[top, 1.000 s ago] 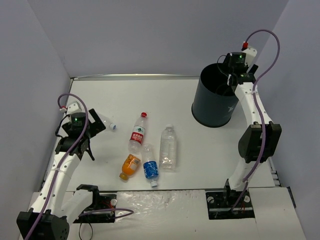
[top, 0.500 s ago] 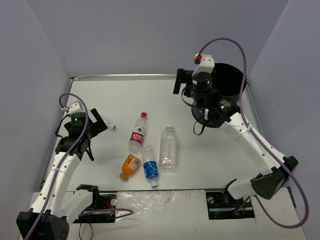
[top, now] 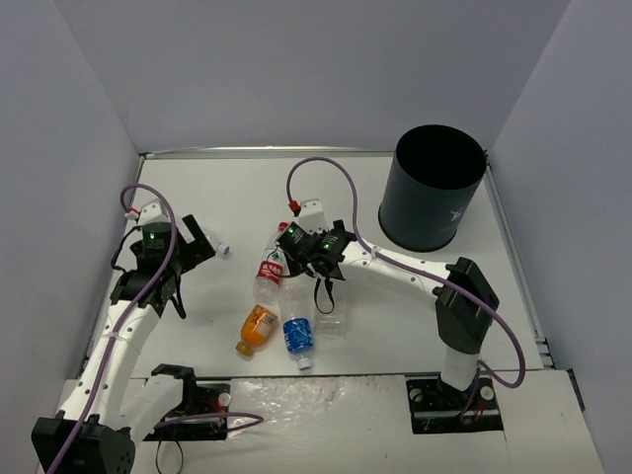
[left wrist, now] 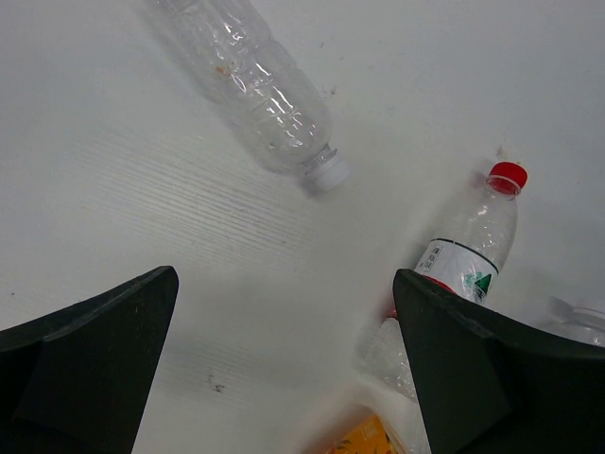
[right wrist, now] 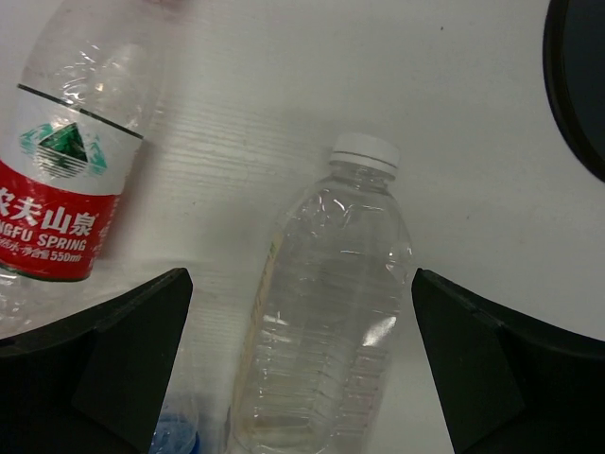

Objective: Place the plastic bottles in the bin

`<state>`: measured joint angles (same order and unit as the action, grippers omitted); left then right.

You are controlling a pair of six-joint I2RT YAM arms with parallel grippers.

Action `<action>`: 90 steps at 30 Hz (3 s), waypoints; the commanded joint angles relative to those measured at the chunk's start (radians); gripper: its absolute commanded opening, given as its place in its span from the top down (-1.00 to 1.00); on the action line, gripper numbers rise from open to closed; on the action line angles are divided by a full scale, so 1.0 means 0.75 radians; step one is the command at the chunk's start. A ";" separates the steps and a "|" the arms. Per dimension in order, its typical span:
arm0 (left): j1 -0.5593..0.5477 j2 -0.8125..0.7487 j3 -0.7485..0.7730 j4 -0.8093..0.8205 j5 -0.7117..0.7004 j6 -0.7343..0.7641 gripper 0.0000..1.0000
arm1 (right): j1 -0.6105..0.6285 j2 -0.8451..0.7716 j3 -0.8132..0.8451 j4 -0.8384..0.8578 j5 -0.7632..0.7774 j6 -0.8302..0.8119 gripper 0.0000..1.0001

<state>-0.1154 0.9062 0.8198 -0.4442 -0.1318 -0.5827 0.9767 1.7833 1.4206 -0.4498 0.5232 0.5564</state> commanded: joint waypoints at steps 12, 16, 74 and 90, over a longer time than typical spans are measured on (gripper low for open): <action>-0.012 -0.024 -0.016 0.081 0.013 -0.008 -0.94 | -0.049 0.092 -0.060 -0.106 0.098 0.213 -1.00; -0.014 -0.032 -0.023 0.082 0.012 -0.013 -0.94 | -0.098 0.094 -0.130 -0.082 0.044 0.259 -1.00; -0.279 0.285 0.079 0.210 0.340 0.246 -0.94 | -1.049 -0.124 0.604 0.794 0.407 -0.891 -1.00; -0.441 0.913 0.356 0.305 0.322 0.315 -0.85 | -0.795 -0.889 -0.253 0.567 -0.076 -0.255 -1.00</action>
<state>-0.4435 1.5354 0.9905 -0.2554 0.1290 -0.3715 0.3841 1.1940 1.3692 -0.0297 0.6740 0.1762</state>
